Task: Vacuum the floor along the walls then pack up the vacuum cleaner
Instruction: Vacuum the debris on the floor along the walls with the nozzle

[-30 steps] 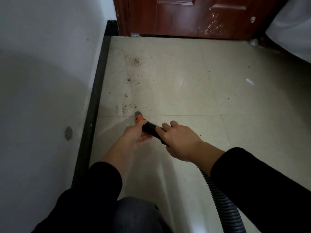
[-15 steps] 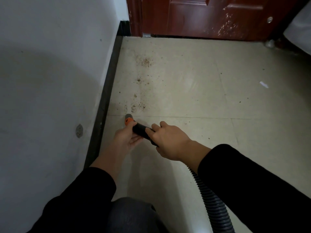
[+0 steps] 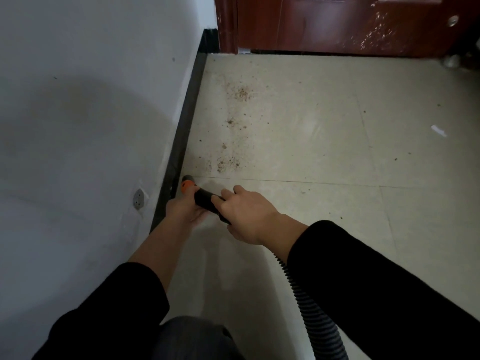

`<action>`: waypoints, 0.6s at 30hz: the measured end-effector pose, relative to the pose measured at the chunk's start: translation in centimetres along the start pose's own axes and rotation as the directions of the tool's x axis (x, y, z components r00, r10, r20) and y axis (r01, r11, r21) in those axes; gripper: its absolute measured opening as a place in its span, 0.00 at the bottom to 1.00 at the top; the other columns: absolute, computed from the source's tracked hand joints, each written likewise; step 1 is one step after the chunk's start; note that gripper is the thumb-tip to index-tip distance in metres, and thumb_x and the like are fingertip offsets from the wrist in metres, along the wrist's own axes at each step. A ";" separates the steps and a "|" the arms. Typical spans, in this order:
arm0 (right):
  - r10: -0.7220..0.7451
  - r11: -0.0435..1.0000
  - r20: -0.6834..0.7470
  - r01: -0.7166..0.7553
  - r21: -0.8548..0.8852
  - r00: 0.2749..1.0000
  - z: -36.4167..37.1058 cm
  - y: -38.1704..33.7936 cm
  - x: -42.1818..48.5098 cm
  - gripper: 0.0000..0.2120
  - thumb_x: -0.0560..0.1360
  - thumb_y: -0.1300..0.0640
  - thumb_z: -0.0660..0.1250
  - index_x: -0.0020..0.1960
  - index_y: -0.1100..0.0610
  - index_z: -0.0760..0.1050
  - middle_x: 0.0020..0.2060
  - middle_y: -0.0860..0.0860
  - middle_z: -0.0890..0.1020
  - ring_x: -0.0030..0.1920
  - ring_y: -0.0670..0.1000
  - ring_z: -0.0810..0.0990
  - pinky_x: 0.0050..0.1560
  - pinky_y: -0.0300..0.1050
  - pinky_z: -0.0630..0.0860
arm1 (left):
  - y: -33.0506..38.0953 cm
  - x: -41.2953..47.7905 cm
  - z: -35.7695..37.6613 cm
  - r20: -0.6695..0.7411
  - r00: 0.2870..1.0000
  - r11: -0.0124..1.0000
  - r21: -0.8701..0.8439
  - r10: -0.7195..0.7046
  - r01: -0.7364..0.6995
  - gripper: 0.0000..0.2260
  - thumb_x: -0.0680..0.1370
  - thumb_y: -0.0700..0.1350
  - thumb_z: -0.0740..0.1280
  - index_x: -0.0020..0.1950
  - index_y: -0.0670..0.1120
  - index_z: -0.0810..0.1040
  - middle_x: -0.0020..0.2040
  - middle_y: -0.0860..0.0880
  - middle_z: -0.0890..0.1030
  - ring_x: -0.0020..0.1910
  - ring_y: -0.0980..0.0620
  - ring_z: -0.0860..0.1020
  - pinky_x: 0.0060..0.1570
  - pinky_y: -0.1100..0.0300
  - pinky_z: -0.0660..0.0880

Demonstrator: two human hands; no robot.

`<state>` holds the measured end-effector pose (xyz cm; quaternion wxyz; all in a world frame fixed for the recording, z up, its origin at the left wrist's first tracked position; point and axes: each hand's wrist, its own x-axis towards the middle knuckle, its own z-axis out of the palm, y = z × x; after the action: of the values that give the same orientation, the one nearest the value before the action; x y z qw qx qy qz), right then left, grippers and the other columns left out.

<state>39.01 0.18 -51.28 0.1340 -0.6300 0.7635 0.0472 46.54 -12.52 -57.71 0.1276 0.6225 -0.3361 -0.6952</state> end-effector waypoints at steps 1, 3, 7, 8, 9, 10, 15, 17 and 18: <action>-0.003 1.000 0.000 0.003 0.003 1.000 0.0 -0.1 0.2 0.23 0.76 0.60 0.64 0.70 0.59 0.64 0.58 0.56 0.73 0.55 0.56 0.72 0.38 0.46 0.63 | 0.1 0.2 -0.1 -0.004 1.000 1.000 0.003 0.001 -0.001 0.21 0.78 0.48 0.68 0.65 0.36 0.72 0.48 0.39 0.82 0.41 0.48 0.83 0.30 0.59 0.79; -0.004 1.000 -0.002 0.004 0.009 1.000 0.2 -0.2 0.6 0.24 0.76 0.60 0.64 0.70 0.59 0.64 0.58 0.56 0.74 0.55 0.56 0.72 0.38 0.46 0.63 | 0.3 0.6 -0.2 -0.013 1.000 1.000 0.007 0.004 -0.004 0.21 0.78 0.49 0.69 0.65 0.37 0.72 0.50 0.39 0.82 0.43 0.47 0.83 0.37 0.54 0.80; 0.013 1.000 -0.015 -0.012 0.025 1.000 0.6 -0.2 1.5 0.24 0.76 0.61 0.65 0.70 0.59 0.64 0.58 0.56 0.74 0.55 0.56 0.72 0.38 0.46 0.65 | 0.9 1.3 -0.5 0.000 1.000 0.999 0.041 0.021 -0.021 0.18 0.78 0.47 0.68 0.63 0.39 0.73 0.54 0.37 0.81 0.48 0.43 0.82 0.45 0.50 0.79; 0.018 1.000 -0.018 -0.018 0.026 1.000 0.6 -0.2 1.7 0.24 0.76 0.61 0.65 0.70 0.59 0.64 0.58 0.56 0.74 0.55 0.56 0.72 0.38 0.46 0.65 | 1.0 1.5 -0.5 0.011 1.000 0.999 0.049 0.023 -0.023 0.17 0.79 0.47 0.68 0.64 0.39 0.73 0.53 0.37 0.81 0.47 0.43 0.82 0.44 0.50 0.78; 0.023 0.999 -0.021 -0.022 0.025 1.000 0.7 -0.2 1.8 0.24 0.76 0.61 0.64 0.70 0.60 0.64 0.58 0.56 0.74 0.55 0.57 0.72 0.39 0.46 0.65 | 1.1 1.4 -0.4 0.021 0.999 0.998 0.052 0.025 -0.026 0.17 0.79 0.47 0.67 0.64 0.40 0.73 0.51 0.38 0.80 0.43 0.45 0.81 0.42 0.51 0.78; 0.025 0.999 -0.024 -0.025 0.024 0.999 0.8 -0.3 1.9 0.24 0.76 0.62 0.64 0.71 0.60 0.64 0.58 0.57 0.74 0.56 0.57 0.72 0.39 0.46 0.65 | 1.2 1.3 -0.4 0.026 0.999 0.998 0.057 0.027 -0.028 0.15 0.80 0.47 0.66 0.63 0.40 0.73 0.50 0.39 0.80 0.40 0.47 0.80 0.41 0.52 0.77; 0.031 0.999 -0.045 -0.031 -0.008 0.998 1.2 -0.1 1.7 0.25 0.76 0.62 0.64 0.72 0.61 0.62 0.59 0.57 0.74 0.57 0.57 0.71 0.39 0.46 0.64 | 1.4 1.2 0.1 0.067 0.998 0.987 0.158 -0.002 -0.009 0.17 0.81 0.48 0.64 0.66 0.39 0.72 0.46 0.42 0.79 0.46 0.47 0.78 0.46 0.54 0.74; 0.037 0.999 -0.040 -0.037 -0.017 0.999 1.2 0.5 1.4 0.26 0.76 0.62 0.64 0.72 0.61 0.62 0.59 0.57 0.73 0.57 0.57 0.71 0.40 0.46 0.64 | 1.6 0.8 0.7 0.081 0.997 0.987 0.161 -0.015 0.002 0.17 0.82 0.46 0.63 0.68 0.38 0.70 0.49 0.41 0.79 0.48 0.47 0.78 0.50 0.54 0.74; 0.040 0.999 -0.037 -0.040 -0.019 0.999 1.1 0.8 1.1 0.26 0.76 0.62 0.64 0.72 0.61 0.62 0.59 0.57 0.73 0.57 0.57 0.71 0.39 0.46 0.64 | 1.7 0.5 1.0 0.087 0.996 0.987 0.161 -0.025 0.010 0.18 0.82 0.45 0.63 0.69 0.38 0.69 0.51 0.40 0.79 0.49 0.46 0.78 0.53 0.54 0.74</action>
<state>38.20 -0.48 -52.72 0.1129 -0.6167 0.7777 0.0459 45.07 -13.82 -57.02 0.0559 0.6021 -0.3907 -0.6940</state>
